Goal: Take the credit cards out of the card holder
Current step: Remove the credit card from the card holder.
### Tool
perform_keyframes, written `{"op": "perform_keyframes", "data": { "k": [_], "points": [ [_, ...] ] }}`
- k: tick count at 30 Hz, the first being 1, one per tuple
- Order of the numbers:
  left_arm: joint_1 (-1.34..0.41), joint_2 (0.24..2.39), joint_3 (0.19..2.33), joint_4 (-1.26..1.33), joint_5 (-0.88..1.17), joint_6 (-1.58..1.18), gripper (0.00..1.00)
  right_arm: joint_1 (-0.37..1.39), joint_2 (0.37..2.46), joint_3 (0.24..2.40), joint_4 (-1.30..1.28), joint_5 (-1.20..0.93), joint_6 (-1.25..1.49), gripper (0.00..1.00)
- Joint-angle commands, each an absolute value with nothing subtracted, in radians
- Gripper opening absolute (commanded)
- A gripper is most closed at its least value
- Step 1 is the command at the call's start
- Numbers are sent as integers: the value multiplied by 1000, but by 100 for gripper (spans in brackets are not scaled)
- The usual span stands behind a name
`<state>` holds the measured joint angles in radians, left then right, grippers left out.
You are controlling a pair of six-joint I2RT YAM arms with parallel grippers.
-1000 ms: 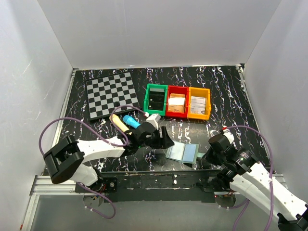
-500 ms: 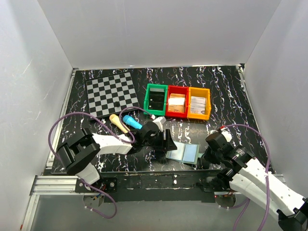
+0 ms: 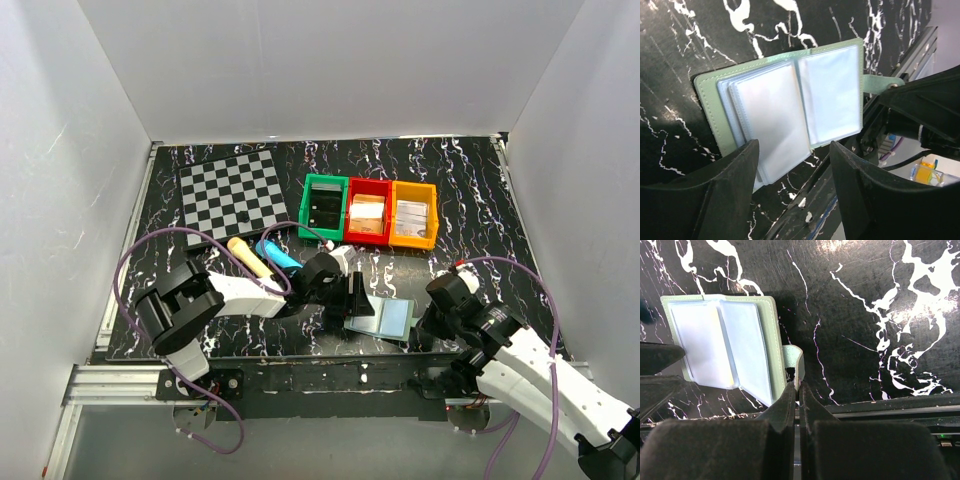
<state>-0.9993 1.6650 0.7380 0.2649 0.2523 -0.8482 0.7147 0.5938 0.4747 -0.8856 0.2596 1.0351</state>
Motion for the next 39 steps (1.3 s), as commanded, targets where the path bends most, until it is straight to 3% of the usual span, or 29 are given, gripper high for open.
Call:
{"op": "perform_keyframes", "data": {
  "k": [1,39],
  "points": [
    [-1006,1667,764,232,245,-830,57,712,600,474,-858,270,1022,1],
    [-1020,1721,804,244,319,-790,57,703,595,453,-831,235,1009,1]
  ]
}}
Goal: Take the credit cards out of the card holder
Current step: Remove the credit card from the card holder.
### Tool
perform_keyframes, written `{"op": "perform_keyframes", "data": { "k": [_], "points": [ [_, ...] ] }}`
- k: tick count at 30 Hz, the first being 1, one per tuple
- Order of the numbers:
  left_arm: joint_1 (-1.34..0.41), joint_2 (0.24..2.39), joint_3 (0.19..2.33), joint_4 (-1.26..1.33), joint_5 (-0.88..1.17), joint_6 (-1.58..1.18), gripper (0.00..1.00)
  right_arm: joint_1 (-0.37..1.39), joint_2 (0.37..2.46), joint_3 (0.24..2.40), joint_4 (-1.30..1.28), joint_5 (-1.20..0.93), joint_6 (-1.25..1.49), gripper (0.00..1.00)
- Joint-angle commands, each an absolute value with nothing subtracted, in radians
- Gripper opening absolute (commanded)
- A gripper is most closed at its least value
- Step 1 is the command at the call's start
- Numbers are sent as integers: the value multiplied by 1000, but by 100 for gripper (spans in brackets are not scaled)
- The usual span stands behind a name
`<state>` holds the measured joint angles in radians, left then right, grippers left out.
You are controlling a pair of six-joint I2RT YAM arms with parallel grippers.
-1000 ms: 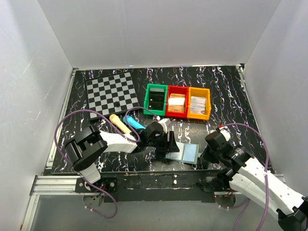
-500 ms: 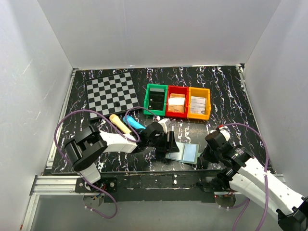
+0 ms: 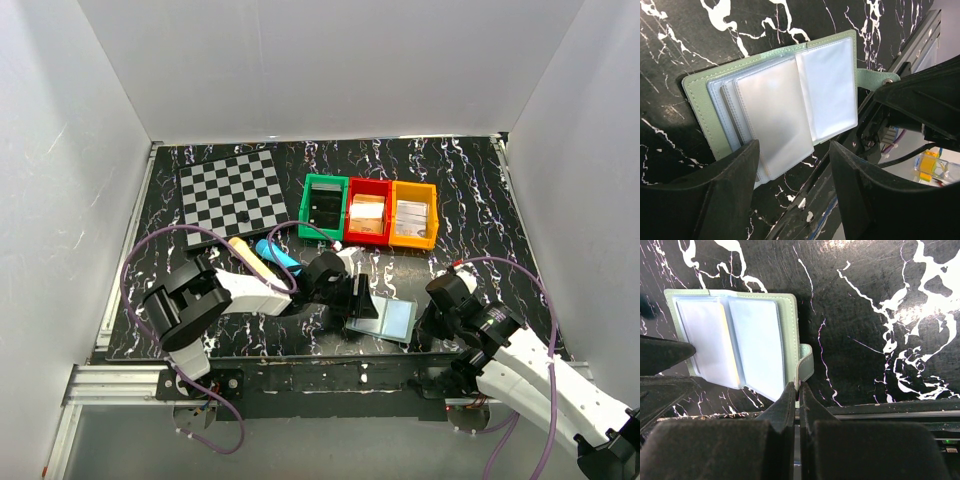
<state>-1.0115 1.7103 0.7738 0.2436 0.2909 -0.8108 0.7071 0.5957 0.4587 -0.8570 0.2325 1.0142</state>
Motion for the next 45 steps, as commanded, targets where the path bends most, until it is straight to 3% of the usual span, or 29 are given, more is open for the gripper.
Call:
{"op": "perform_keyframes", "data": {
  "k": [1,28,37,45],
  "points": [
    [-1020,1724,808,244,325,-790,57,703,594,453,-831,235,1008,1],
    [-1061,1796,919,351,500,-750,57,696,601,456,-853,235,1000,1],
    [-1045,1661,818,250,278,-750,59,695,588,449,-857,236,1000,1],
    [-1009,1618,744,238,241,-776,59,692,578,440,-854,235,1002,1]
  ]
}}
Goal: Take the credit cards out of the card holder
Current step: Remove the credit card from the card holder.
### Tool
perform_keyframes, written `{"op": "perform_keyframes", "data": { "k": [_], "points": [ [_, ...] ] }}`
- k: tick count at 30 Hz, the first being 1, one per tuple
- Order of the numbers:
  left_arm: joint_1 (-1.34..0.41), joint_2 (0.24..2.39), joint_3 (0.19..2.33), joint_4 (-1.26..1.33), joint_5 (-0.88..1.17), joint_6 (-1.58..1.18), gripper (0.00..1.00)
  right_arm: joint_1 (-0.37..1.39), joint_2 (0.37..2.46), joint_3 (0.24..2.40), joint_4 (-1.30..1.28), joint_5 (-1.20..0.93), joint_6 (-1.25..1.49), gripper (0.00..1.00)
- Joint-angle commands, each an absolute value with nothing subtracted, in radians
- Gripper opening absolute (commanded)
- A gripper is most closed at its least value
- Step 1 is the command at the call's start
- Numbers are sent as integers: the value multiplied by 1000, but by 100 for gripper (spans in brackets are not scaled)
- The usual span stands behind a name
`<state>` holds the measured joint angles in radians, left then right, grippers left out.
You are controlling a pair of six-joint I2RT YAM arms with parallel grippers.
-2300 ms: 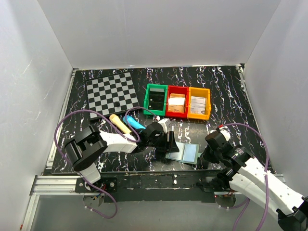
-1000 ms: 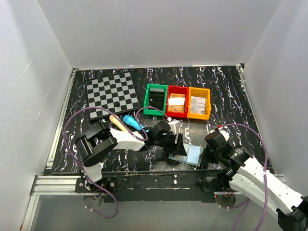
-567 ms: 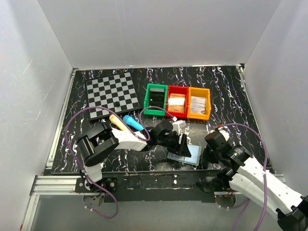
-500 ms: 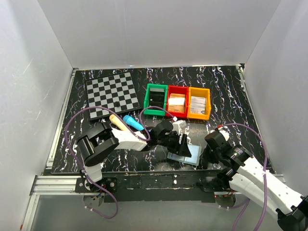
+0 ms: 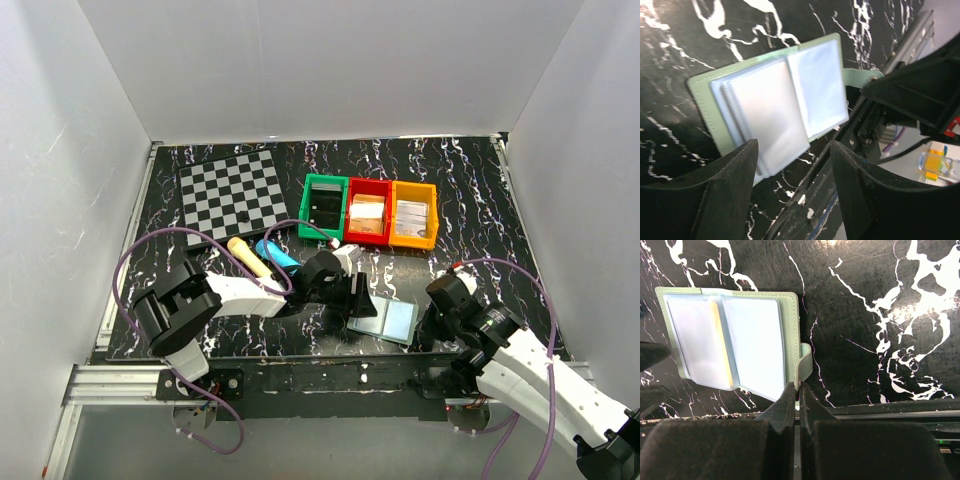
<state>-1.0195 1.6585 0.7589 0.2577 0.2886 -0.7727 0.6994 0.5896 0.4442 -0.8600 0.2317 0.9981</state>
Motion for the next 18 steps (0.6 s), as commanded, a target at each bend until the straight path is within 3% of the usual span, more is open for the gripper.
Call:
{"op": "perform_keyframes", "data": {
  "k": [1,18],
  "points": [
    [-1009,1620,747,233,239,-776,59,692,578,440,-856,235,1005,1],
    [-1011,1655,758,276,282,-775,59,692,583,437,-848,229,1005,1]
  ]
}}
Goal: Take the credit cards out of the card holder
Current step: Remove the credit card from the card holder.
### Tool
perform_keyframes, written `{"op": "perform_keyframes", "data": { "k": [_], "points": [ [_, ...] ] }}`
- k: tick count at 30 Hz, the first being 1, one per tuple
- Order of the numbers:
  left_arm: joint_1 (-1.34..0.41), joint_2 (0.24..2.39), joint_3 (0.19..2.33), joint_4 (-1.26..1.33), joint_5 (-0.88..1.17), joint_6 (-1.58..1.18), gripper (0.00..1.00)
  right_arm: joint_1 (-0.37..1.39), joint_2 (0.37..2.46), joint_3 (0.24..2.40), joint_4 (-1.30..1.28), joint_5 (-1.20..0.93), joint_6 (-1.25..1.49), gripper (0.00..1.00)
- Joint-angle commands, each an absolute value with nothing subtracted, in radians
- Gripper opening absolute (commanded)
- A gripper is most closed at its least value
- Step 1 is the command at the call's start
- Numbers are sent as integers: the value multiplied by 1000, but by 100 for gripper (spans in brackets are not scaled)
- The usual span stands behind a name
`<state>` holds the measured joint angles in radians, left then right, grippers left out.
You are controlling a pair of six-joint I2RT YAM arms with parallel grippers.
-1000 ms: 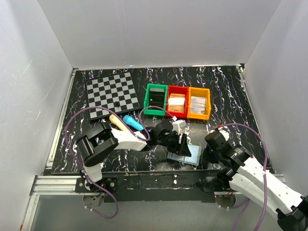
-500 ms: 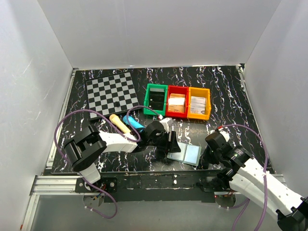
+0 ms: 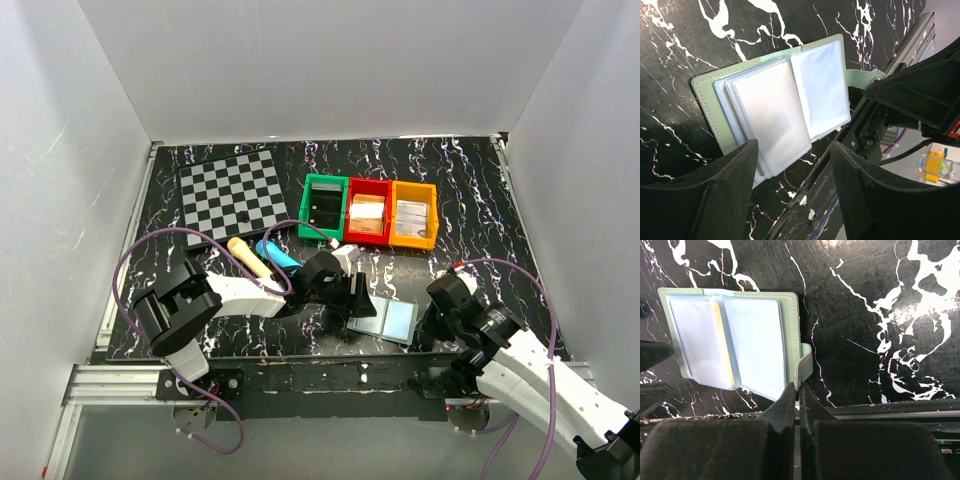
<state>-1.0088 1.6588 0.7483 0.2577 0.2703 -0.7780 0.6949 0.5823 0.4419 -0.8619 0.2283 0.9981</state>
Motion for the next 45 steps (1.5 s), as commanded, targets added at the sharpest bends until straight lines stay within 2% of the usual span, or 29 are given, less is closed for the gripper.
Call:
{"op": "perform_keyframes", "data": {
  "k": [1,45],
  "points": [
    [-1011,1660,756,282,288,-776,59,692,581,437,-850,230,1005,1],
    [-1057,1807,893,249,400,-733,58,689,591,433,-836,219,996,1]
  ]
}}
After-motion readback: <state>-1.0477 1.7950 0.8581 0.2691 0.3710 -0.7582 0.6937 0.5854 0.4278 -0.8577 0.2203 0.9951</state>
